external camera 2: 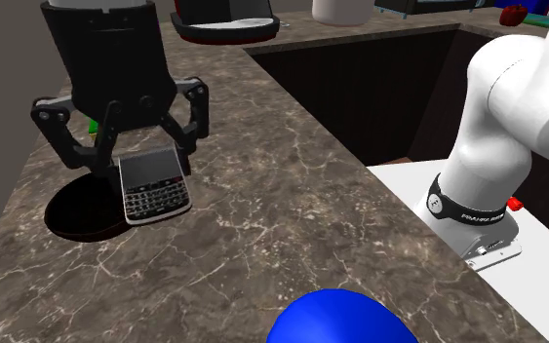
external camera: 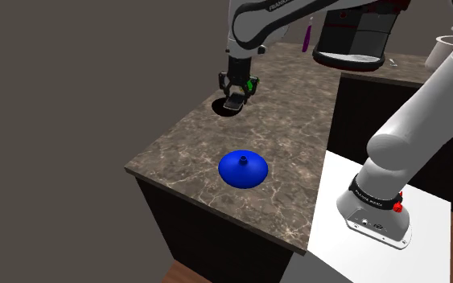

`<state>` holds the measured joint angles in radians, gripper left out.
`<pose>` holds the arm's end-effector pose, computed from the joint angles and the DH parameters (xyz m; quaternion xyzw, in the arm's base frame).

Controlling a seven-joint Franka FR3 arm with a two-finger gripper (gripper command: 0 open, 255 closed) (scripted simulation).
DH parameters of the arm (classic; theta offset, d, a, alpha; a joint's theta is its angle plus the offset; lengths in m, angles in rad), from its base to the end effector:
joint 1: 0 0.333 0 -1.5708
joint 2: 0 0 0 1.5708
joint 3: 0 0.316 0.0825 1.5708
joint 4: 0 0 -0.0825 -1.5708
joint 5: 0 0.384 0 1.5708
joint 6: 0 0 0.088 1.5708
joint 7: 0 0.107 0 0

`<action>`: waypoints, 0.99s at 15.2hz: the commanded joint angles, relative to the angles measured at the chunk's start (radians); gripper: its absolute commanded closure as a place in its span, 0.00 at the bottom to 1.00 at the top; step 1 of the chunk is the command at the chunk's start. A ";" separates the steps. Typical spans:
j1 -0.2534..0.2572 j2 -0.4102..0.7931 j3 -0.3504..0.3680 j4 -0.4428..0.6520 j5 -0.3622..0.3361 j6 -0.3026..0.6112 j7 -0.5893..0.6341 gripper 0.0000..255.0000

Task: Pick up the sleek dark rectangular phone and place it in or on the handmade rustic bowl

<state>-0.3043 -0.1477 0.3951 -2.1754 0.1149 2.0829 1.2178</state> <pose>0.5084 0.0570 0.4544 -0.8295 0.5576 -0.0045 0.0316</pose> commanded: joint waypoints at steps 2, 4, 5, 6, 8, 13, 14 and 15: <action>-0.024 0.105 -0.015 0.117 -0.046 -0.020 -0.013 1.00; -0.035 0.172 -0.024 0.194 -0.074 -0.035 -0.021 1.00; -0.040 0.206 -0.029 0.235 -0.087 -0.044 -0.025 1.00; -0.043 0.241 -0.034 0.278 -0.100 -0.055 -0.029 1.00; -0.049 0.329 -0.046 0.391 -0.131 -0.085 -0.039 1.00; -0.047 0.346 -0.049 0.345 -0.137 -0.023 -0.037 1.00; -0.047 0.351 -0.049 0.337 -0.139 -0.011 -0.036 1.00; -0.047 0.355 -0.049 0.328 -0.141 0.002 -0.035 1.00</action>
<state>-0.3505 0.2060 0.3461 -1.8356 -0.0252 2.0714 1.1824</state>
